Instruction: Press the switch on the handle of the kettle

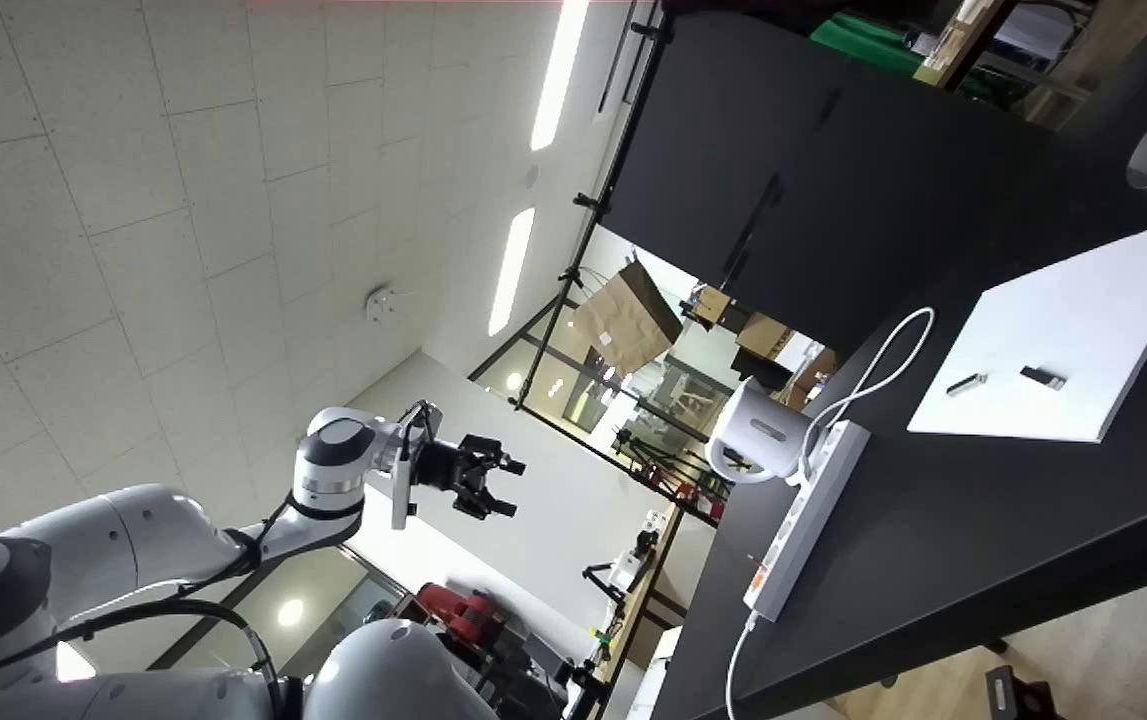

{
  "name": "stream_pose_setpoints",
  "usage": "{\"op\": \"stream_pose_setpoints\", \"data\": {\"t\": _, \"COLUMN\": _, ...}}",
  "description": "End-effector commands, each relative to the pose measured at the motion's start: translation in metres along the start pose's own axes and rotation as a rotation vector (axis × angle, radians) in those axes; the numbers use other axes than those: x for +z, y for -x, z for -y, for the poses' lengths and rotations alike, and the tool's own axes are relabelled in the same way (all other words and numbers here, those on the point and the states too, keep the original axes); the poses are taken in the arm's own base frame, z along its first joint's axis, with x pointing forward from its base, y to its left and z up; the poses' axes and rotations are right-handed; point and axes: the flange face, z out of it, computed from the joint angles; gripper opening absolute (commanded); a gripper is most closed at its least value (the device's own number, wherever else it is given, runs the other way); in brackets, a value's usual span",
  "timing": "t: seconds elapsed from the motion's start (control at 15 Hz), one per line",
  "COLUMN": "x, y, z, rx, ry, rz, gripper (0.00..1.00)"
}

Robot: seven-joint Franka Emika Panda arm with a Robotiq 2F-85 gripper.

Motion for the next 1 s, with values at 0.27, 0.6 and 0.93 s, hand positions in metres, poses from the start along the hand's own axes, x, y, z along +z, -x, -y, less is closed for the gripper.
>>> {"op": "stream_pose_setpoints", "data": {"t": 0.27, "x": 0.014, "y": -0.035, "z": -0.027, "rx": -0.049, "ry": 0.073, "rz": -0.027, "gripper": 1.00}}
{"op": "stream_pose_setpoints", "data": {"t": 0.6, "x": 0.042, "y": -0.091, "z": -0.073, "rx": -0.055, "ry": 0.167, "rz": -0.072, "gripper": 1.00}}
{"op": "stream_pose_setpoints", "data": {"t": 0.93, "x": 0.062, "y": -0.104, "z": -0.096, "rx": -0.039, "ry": 0.178, "rz": -0.059, "gripper": 1.00}}
